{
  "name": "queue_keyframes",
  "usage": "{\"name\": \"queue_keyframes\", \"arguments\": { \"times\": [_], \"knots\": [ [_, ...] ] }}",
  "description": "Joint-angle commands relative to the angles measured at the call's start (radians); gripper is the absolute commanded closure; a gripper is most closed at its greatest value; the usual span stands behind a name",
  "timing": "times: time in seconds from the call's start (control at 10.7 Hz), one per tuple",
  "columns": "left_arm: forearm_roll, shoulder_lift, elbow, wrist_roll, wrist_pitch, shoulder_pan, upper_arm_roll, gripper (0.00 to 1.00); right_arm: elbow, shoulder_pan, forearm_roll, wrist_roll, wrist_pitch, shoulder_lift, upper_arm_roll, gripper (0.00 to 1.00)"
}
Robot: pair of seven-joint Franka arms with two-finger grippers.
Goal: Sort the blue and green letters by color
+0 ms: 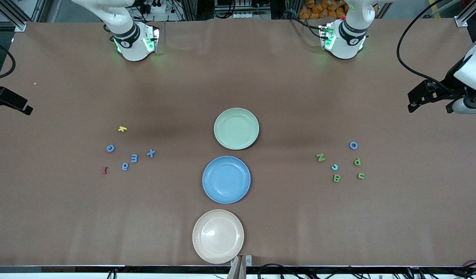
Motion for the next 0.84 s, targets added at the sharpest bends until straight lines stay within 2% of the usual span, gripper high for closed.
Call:
{"name": "queue_keyframes", "arguments": {
  "times": [0.0,0.47,0.75],
  "knots": [
    [0.005,-0.017,-0.007,0.021,-0.013,0.0,0.005,0.0,0.007,0.019,0.019,-0.008,-0.01,-0.012,-0.002,0.0],
    [-0.024,-0.011,-0.023,0.006,-0.013,0.0,0.002,0.0,0.005,0.033,0.018,-0.008,0.002,-0.003,-0.002,0.0],
    [-0.082,-0.014,-0.153,0.004,0.088,0.002,0.002,0.0,0.002,0.035,0.012,-0.008,0.007,0.001,-0.004,0.0]
  ]
}}
